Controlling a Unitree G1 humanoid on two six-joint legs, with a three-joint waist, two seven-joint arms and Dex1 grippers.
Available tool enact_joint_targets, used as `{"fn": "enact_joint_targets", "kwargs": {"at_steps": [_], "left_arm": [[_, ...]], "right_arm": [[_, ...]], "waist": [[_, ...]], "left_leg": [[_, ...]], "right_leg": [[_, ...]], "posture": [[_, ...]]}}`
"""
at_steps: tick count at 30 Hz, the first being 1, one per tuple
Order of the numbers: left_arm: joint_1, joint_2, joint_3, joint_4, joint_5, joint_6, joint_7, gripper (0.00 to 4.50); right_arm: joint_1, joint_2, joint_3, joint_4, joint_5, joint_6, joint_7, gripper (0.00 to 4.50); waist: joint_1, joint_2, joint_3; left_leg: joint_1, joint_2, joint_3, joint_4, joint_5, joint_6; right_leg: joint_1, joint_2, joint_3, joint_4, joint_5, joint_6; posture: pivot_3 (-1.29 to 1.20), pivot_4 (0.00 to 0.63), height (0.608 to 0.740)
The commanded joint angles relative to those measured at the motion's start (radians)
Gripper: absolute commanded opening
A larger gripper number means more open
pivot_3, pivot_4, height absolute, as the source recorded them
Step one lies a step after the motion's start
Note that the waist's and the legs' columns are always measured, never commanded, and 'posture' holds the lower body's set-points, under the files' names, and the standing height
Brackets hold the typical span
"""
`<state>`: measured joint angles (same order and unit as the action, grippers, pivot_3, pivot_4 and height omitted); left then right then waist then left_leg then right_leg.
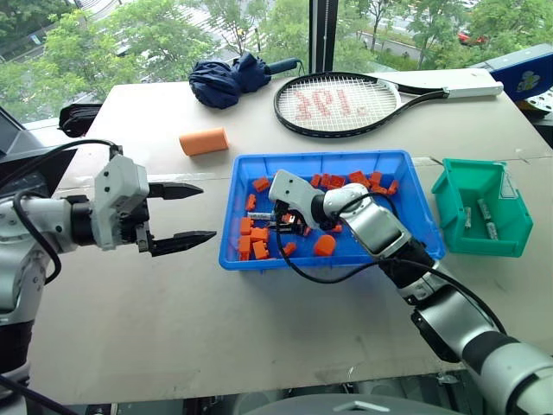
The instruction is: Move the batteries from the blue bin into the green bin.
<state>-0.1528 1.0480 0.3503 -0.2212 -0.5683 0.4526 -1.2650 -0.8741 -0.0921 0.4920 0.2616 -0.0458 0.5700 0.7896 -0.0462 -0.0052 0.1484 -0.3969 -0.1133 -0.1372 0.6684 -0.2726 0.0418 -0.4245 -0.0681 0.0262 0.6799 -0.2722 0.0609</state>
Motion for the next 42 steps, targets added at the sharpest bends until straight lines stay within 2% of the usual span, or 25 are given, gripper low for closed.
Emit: {"fn": "enact_joint_targets", "kwargs": {"at_steps": [1,8,9,11,13,15,21,28,35,42], "left_arm": [[-0.008,0.022,0.039,-0.011,-0.008,-0.007,0.003,4.5],[-0.008,0.022,0.044,-0.014,-0.009,-0.005,0.011,4.5],[-0.004,0.022,0.048,-0.017,-0.01,-0.003,0.012,4.5],[0.004,0.024,0.056,-0.02,-0.01,0.0,0.014,4.5],[0.013,0.028,0.067,-0.018,-0.009,0.001,0.013,4.5],[0.023,0.037,0.075,-0.005,0.003,-0.006,0.007,4.5],[0.02,0.048,0.078,0.022,0.012,-0.015,-0.004,4.5],[-0.011,0.037,0.038,0.016,0.005,-0.02,-0.014,4.5],[-0.219,-0.027,-0.068,-0.053,-0.084,0.044,0.025,4.5],[-0.425,-0.147,-0.144,-0.046,-0.198,0.134,0.074,4.5]], "right_arm": [[-0.059,0.042,-0.014,0.053,0.0,-0.015,-0.007,3.11],[-0.124,0.117,-0.014,0.301,-0.017,-0.065,-0.008,3.11],[-0.124,0.126,-0.023,0.32,-0.007,-0.065,0.001,2.56],[-0.125,0.138,-0.039,0.341,0.008,-0.084,0.018,1.81],[-0.126,0.148,-0.054,0.347,0.017,-0.099,0.026,0.71],[-0.121,0.143,-0.059,0.337,0.016,-0.102,0.033,0.01],[-0.08,0.082,-0.074,0.186,0.031,-0.04,0.065,0.01],[-0.005,-0.082,-0.169,-0.261,0.132,0.22,0.098,0.01],[0.117,-0.365,-0.41,-0.604,0.232,0.466,0.063,0.01],[0.303,-0.693,-0.733,-0.703,0.308,0.592,0.072,0.01]], "waist": [[-0.001,0.0,0.0],[-0.003,0.0,0.0],[-0.005,0.0,0.0],[-0.01,0.0,0.0],[-0.016,0.0,0.0],[-0.021,0.0,0.0],[-0.022,0.001,0.0],[-0.018,0.001,0.0],[0.015,0.0,0.0],[0.031,0.0,0.0]], "left_leg": [[0.0,0.0,0.0,0.0,0.0,0.0],[0.0,0.0,0.0,0.0,0.0,0.0],[0.0,0.0,0.0,0.0,0.0,0.0],[0.0,0.0,0.0,0.0,0.0,0.0],[0.0,0.0,0.0,0.0,0.0,0.0],[0.0,0.0,-0.001,0.0,0.0,0.0],[0.0,0.0,-0.001,-0.001,0.0,0.0],[-0.001,0.0,-0.002,-0.001,0.0,0.0],[-0.002,-0.001,-0.002,0.001,0.0,0.0],[-0.002,-0.001,-0.001,0.001,0.0,0.0]], "right_leg": [[0.0,0.0,0.0,0.0,0.0,0.0],[0.0,0.0,0.0,0.0,0.0,0.0],[0.0,0.0,0.0,0.0,0.0,0.0],[0.0,0.0,0.0,0.0,0.0,0.0],[0.0,0.0,0.0,0.0,0.0,0.0],[0.0,0.0,0.0,0.0,0.0,0.0],[0.0,0.0,-0.001,0.0,0.0,0.0],[0.0,0.0,-0.001,0.0,0.0,0.0],[0.0,-0.002,-0.002,-0.001,0.0,0.0],[0.001,-0.002,-0.001,0.0,0.0,0.0]], "posture": [[0.0,0.15,0.74],[0.0,0.15,0.74],[0.0,0.15,0.74],[0.0,0.15,0.74],[0.0,0.15,0.74],[0.0,0.15,0.74],[0.0,0.15,0.74],[0.0,0.15,0.74],[0.0,0.15,0.74],[0.0,0.15,0.74]]}}
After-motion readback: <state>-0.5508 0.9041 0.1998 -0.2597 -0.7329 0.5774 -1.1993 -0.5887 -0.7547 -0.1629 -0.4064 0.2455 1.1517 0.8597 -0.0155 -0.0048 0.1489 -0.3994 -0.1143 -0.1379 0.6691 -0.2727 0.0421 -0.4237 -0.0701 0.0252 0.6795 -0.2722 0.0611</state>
